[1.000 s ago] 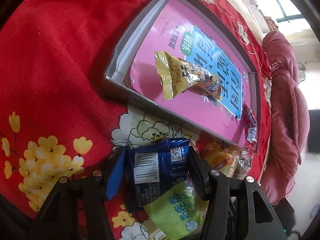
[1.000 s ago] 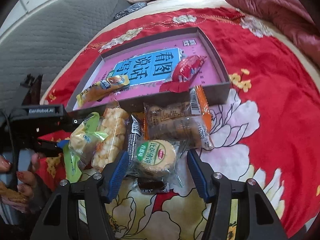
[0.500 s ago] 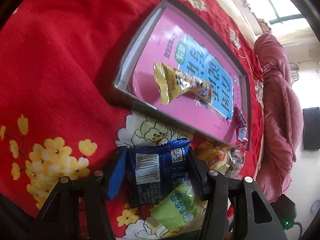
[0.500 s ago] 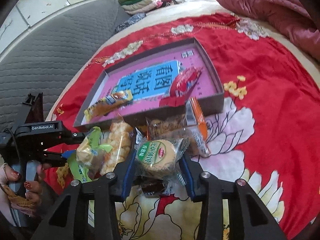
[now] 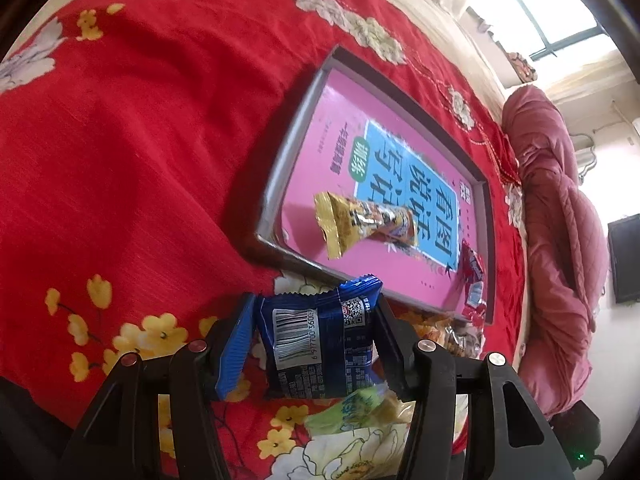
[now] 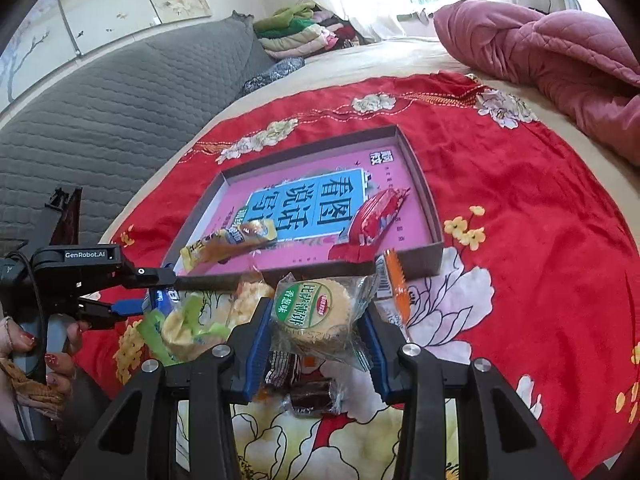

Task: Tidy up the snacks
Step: 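Lift both held packets and carry them over the box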

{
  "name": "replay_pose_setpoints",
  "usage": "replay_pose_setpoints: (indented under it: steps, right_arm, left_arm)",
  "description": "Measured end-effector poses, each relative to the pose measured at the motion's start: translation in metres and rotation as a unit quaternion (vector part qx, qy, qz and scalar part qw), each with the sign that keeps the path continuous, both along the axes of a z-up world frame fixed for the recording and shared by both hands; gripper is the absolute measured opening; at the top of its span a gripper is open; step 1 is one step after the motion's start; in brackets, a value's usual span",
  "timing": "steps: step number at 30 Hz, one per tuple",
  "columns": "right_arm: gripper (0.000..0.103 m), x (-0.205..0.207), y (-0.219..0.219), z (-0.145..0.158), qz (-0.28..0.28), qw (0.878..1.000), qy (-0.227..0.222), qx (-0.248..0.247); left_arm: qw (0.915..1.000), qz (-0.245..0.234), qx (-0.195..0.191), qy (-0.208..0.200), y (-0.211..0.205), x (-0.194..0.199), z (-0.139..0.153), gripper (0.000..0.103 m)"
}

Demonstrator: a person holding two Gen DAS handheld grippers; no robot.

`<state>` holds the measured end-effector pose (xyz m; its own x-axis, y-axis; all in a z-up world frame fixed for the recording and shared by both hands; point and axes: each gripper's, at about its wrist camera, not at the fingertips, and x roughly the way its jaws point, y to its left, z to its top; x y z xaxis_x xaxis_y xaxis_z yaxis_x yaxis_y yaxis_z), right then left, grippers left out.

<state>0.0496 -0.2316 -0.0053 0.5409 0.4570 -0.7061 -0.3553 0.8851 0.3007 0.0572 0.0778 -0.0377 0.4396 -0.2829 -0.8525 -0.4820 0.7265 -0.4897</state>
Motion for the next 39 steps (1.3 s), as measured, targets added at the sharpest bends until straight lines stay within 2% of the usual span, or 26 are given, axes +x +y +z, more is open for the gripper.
replay_pose_setpoints:
  steps: [15,26,39]
  right_arm:
    - [0.042,0.002,-0.006,0.007,-0.012,1.000,-0.023,0.005]
    - [0.042,0.006,-0.009,0.013,-0.021,0.999,-0.044,0.007]
    - [0.042,0.020,-0.011,0.010,-0.036,0.998,-0.048,0.007]
  left_arm:
    - [0.9982,0.022,0.041,-0.037,0.017,-0.003,0.028,0.058]
    - [0.9973,0.008,0.050,-0.054,0.007,-0.001,0.042,0.058]
    - [0.9957,-0.013,0.064,-0.066,-0.015,0.026,0.043,0.058]
